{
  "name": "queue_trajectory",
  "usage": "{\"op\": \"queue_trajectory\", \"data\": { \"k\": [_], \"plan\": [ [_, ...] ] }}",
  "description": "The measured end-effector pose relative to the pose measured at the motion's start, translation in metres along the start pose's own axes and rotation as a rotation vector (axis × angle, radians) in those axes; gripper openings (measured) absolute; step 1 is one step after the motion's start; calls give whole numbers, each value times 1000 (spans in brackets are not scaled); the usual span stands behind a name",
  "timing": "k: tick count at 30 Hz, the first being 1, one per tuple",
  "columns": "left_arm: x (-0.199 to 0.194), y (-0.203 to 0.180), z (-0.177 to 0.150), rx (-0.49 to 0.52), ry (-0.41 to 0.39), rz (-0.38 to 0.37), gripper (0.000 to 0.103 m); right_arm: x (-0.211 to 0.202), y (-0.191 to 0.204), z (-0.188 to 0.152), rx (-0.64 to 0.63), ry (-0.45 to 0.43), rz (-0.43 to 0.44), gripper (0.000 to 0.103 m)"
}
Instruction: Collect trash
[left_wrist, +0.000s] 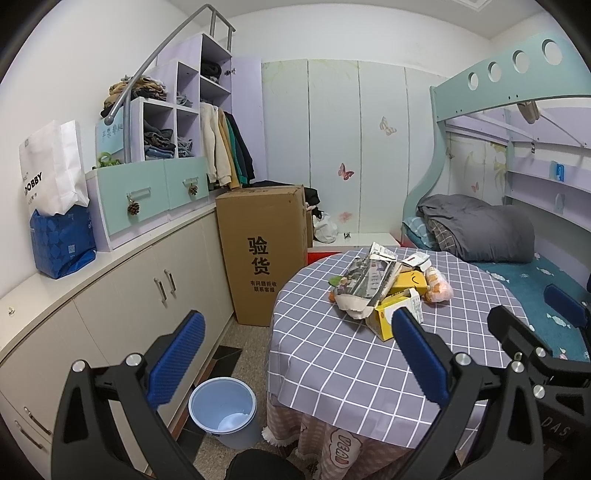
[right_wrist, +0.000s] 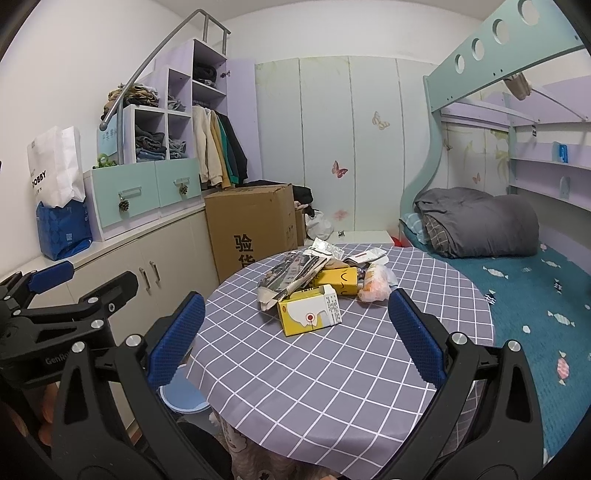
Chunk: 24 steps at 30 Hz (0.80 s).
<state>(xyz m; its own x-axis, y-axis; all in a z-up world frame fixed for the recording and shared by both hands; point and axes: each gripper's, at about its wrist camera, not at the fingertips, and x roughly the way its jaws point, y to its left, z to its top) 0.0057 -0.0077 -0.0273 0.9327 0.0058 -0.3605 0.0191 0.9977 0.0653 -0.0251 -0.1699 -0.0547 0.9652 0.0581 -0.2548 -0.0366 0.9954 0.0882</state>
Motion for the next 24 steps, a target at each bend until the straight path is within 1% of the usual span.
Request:
{"op": "queue_trajectory", "data": {
  "k": [5, 10, 12, 14, 16, 19, 21, 24],
  "plan": [
    [4, -2, 0, 4, 19, -3, 99, 2, -2, 1, 1, 10, -10, 97],
    [17, -2, -5, -11, 69, -30, 99, 14, -8, -3, 26, 66, -2, 97],
    [25, -3, -7, -12, 95, -42, 99, 22, -13, -6, 41, 93, -14, 97],
    [38, -6, -11, -10, 128, -57, 99, 30, -18, -9, 54, 122, -28, 97],
    [55, -10, -16, -14, 174, -89, 99, 44, -26, -15, 79, 171, -44, 97],
    [81, -19, -25, -15, 221, -140, 99, 59, -37, -21, 101, 205, -48, 97],
    [98, -28, -29, 8, 255, -146, 99, 70, -45, -24, 104, 222, -67, 97],
    [118, -36, -32, 42, 278, -146, 99, 86, -54, -27, 109, 254, -91, 97]
  ]
}}
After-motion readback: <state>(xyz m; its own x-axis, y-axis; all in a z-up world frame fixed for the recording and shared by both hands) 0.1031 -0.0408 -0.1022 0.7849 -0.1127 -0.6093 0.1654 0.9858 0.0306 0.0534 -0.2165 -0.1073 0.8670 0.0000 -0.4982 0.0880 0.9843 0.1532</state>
